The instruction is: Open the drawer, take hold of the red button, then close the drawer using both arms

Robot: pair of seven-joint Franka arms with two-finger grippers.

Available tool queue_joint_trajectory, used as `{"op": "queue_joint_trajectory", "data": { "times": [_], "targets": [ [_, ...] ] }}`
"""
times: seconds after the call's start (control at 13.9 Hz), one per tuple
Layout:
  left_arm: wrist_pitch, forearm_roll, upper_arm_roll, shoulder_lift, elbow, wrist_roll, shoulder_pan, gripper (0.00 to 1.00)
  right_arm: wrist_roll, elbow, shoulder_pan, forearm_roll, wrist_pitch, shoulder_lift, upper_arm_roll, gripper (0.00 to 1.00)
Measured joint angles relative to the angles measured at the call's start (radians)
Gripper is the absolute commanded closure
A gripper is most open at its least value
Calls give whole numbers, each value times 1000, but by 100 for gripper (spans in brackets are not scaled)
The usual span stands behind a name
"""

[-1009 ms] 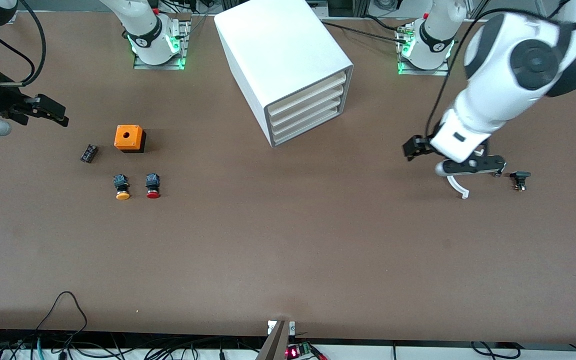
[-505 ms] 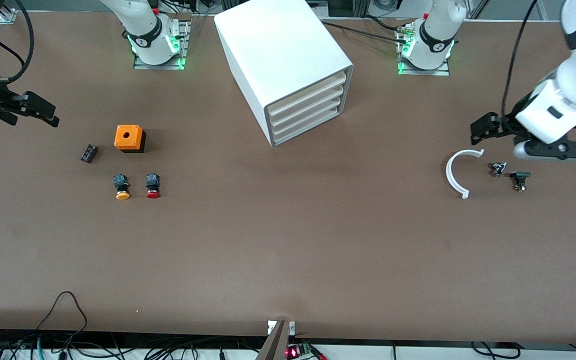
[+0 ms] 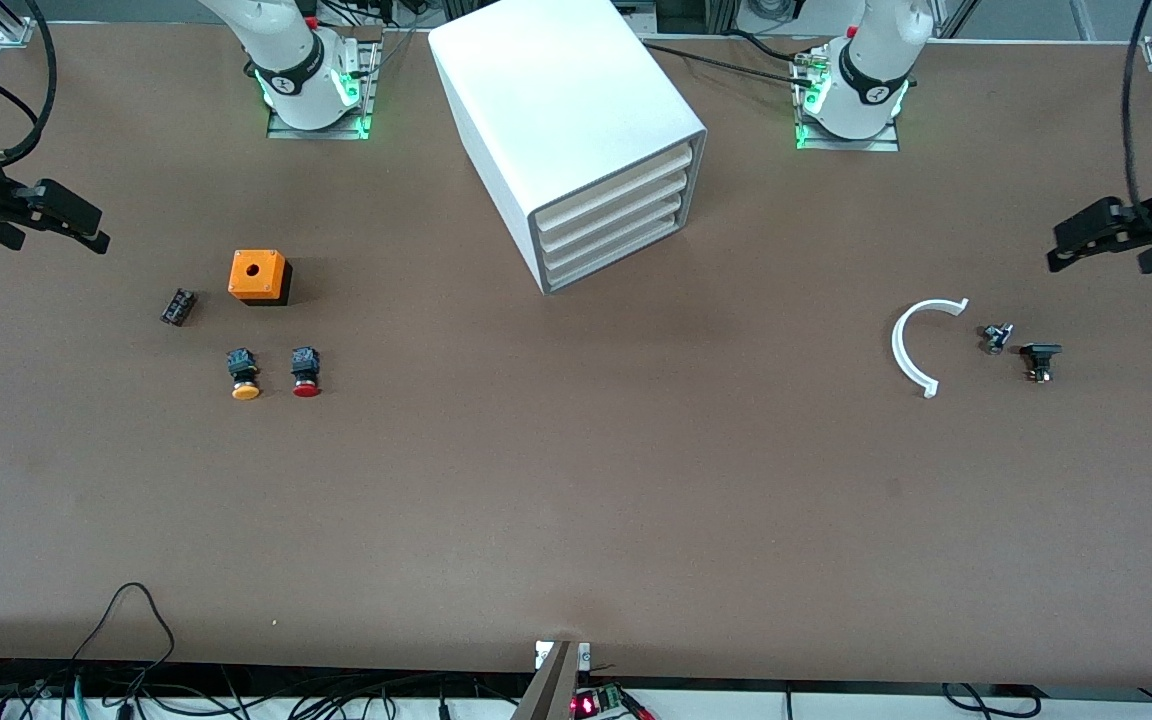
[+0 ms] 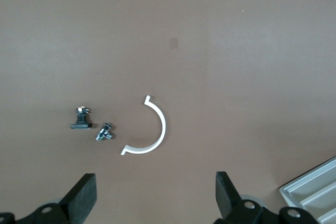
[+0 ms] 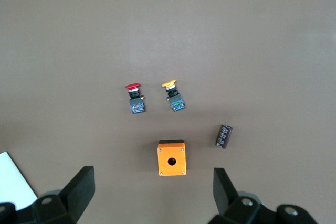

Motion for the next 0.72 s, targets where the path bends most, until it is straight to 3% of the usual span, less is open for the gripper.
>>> {"op": "queue_joint_trajectory", "data": {
  "times": [0.72],
  "targets": [
    [-10, 0, -3, -2, 0, 29, -1, 0, -2, 2, 2, -54, 0, 0, 6, 0]
  ]
}}
